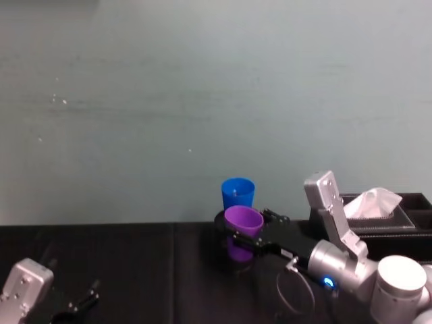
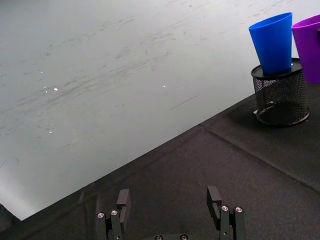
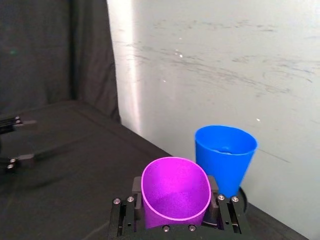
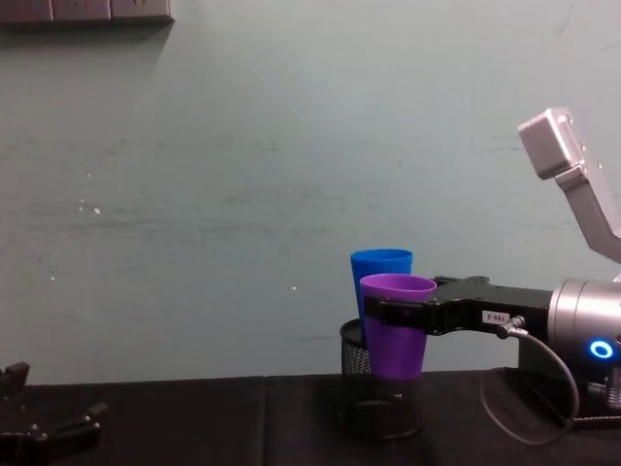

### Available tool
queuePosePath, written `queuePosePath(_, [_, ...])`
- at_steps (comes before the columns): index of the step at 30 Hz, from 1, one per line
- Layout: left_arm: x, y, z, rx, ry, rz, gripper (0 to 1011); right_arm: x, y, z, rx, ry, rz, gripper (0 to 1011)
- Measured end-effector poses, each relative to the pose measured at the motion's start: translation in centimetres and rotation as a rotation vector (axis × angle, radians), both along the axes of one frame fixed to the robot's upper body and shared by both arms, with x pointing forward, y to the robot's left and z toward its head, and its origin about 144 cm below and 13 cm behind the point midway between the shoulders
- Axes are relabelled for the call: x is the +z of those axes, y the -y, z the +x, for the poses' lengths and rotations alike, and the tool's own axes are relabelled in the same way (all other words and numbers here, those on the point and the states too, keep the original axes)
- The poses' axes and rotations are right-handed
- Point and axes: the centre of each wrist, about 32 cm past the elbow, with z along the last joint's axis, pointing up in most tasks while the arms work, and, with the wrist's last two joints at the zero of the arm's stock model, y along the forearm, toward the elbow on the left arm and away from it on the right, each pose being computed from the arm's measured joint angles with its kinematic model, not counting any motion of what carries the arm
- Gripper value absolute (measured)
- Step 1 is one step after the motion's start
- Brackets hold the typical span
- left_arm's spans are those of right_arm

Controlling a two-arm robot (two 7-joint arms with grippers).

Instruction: Pick up one cup with a gripper and tap it against the other cup.

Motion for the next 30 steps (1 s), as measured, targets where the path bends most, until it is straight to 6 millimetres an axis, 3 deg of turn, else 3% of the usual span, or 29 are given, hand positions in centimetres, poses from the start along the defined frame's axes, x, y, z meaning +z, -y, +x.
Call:
queuePosePath(17, [0.0,0.0,0.0,0.000,0.000,0.000,1000,0.3,-0.6,2.2,-0.021,0.001,0.003,736])
queuePosePath(30, [0.0,0.0,0.0,0.000,0.000,0.000,1000,0.7,-0.4,2.4,-0.027,0.011,0.011,736])
